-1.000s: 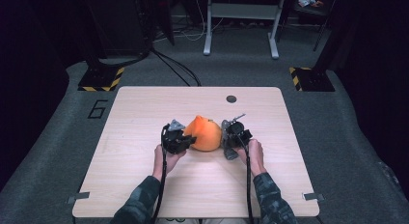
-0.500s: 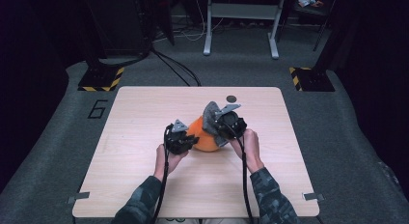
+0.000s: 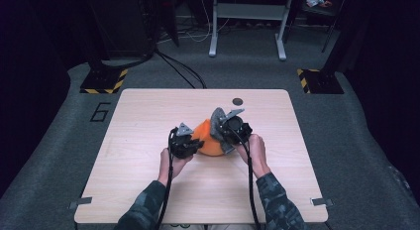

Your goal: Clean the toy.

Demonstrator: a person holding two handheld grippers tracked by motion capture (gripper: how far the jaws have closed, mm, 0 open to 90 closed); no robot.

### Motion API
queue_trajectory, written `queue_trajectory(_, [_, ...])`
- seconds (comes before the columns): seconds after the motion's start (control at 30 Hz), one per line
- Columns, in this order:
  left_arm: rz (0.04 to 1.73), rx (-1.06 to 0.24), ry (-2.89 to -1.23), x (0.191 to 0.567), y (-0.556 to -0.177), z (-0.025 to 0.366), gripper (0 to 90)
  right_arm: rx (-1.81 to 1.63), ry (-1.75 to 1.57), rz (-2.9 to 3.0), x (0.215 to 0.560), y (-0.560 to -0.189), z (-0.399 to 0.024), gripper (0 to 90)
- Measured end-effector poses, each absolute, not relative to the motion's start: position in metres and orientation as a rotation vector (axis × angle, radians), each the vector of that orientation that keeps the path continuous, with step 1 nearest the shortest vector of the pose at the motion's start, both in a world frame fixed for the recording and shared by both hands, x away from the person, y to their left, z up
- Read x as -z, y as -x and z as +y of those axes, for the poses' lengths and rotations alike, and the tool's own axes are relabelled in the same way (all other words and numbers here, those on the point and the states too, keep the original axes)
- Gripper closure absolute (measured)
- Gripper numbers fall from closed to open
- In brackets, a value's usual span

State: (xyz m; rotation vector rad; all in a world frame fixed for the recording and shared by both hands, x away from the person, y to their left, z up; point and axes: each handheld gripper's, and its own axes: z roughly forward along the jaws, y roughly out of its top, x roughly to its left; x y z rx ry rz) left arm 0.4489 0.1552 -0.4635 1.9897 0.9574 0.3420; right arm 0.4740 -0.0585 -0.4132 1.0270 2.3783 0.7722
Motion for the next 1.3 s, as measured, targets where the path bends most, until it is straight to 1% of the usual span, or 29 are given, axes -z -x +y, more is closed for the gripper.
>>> queue_trajectory(0.03, [0.957, -0.342, -1.990, 0.463, -0.449, 0.155, 81.0, -0.772, -1.027, 2.378, 0.413, -0.474, -0.059, 70.9])
queue_trajectory(0.07, [0.963, -0.329, -1.983, 0.464, -0.450, 0.156, 81.0, -0.729, -1.097, 2.390, 0.419, -0.473, -0.063, 70.9])
queue_trajectory(0.23, [0.977, -0.325, -1.978, 0.465, -0.451, 0.158, 81.0, -0.684, -1.124, 2.402, 0.437, -0.480, -0.075, 71.0])
queue_trajectory(0.33, [0.982, -0.317, -1.975, 0.466, -0.452, 0.160, 81.0, -0.641, -1.200, 2.417, 0.450, -0.483, -0.079, 71.0])
queue_trajectory(0.47, [0.993, -0.315, -1.968, 0.468, -0.452, 0.161, 81.0, -0.599, -1.244, 2.452, 0.469, -0.490, -0.083, 70.9])
queue_trajectory(0.5, [0.993, -0.315, -1.968, 0.468, -0.452, 0.161, 81.0, -0.599, -1.244, 2.452, 0.469, -0.490, -0.083, 70.9])
queue_trajectory(0.53, [0.993, -0.313, -1.971, 0.468, -0.452, 0.162, 80.9, -0.566, -1.277, 2.469, 0.481, -0.492, -0.082, 70.7])
queue_trajectory(0.63, [0.997, -0.313, -1.966, 0.469, -0.451, 0.164, 80.9, -0.589, -1.297, 2.482, 0.489, -0.496, -0.083, 70.4])
queue_trajectory(0.77, [1.000, -0.314, -1.957, 0.470, -0.451, 0.166, 80.8, -0.599, -1.291, 2.465, 0.481, -0.494, -0.089, 70.6])
queue_trajectory(0.87, [1.001, -0.316, -1.951, 0.470, -0.452, 0.166, 80.8, -0.623, -1.299, 2.427, 0.469, -0.489, -0.095, 70.7])
queue_trajectory(0.93, [1.001, -0.318, -1.949, 0.471, -0.452, 0.167, 80.7, -0.667, -1.320, 2.397, 0.458, -0.485, -0.098, 70.8])
queue_trajectory(1.0, [1.001, -0.317, -1.952, 0.470, -0.452, 0.166, 80.6, -0.719, -1.265, 2.371, 0.444, -0.482, -0.100, 70.9])
queue_trajectory(1.13, [1.001, -0.317, -1.953, 0.470, -0.451, 0.166, 80.4, -0.827, -1.200, 2.356, 0.422, -0.471, -0.091, 70.9])
queue_trajectory(1.23, [1.000, -0.319, -1.954, 0.470, -0.451, 0.166, 79.9, -0.840, -1.171, 2.367, 0.417, -0.469, -0.084, 70.9])
queue_trajectory(1.3, [0.999, -0.330, -1.955, 0.470, -0.451, 0.167, 78.8, -0.788, -1.137, 2.418, 0.426, -0.472, -0.072, 71.1])
